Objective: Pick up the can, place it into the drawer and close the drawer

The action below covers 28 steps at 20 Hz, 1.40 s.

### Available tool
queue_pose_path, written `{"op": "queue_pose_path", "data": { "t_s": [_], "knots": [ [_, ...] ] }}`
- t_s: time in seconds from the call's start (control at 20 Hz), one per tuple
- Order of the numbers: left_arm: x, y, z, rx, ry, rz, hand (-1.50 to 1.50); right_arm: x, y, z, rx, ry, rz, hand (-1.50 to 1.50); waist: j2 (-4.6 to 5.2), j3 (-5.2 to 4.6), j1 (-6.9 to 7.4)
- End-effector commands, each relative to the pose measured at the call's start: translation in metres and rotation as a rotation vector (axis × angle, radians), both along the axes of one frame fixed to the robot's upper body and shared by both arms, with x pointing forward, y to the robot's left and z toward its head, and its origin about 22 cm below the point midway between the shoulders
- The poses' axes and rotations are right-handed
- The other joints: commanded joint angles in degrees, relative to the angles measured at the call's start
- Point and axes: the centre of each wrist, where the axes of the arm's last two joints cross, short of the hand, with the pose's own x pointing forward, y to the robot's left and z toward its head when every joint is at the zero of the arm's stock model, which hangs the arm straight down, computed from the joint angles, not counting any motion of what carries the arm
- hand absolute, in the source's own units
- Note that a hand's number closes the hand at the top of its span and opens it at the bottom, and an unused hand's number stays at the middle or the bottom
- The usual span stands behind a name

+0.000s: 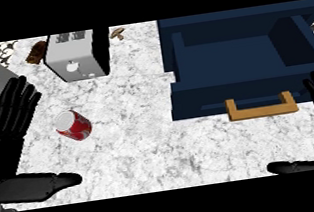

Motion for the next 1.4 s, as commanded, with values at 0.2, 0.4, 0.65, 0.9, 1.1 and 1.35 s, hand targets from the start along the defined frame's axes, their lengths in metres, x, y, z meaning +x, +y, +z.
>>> {"op": "queue_pose_path", "data": {
  "t_s": [0.2,0.4,0.65,0.9,1.1,1.35],
  "knots": [
    [-0.001,0.013,-0.017,-0.03,0.048,0.059,-1.5,-0.01,-0.009,-0.014,0.003,-0.021,0.014,-1.5,0.0,-0.01,0.03],
    [0.011,0.026,-0.028,-0.007,0.059,0.056,-1.5,-0.019,-0.025,-0.012,0.023,0.001,-0.004,-1.5,0.0,-0.02,-0.08],
    [0.036,0.024,-0.05,0.007,0.06,0.054,-1.5,-0.01,-0.02,-0.03,0.007,0.012,0.001,-1.5,0.07,-0.02,-0.09],
    [0.027,0.029,-0.073,-0.006,0.078,0.071,-1.5,-0.021,-0.034,0.0,-0.02,0.022,-0.006,-1.5,0.01,-0.03,-0.04],
    [0.056,0.014,-0.068,0.005,0.069,0.086,-1.5,-0.02,-0.039,-0.005,-0.004,-0.01,0.001,-1.5,0.03,-0.02,-0.21],
    [0.045,0.044,-0.108,0.008,0.081,0.115,-1.5,-0.014,-0.033,-0.015,-0.008,0.003,0.013,-1.5,0.05,-0.03,-0.07]
  ]
}}
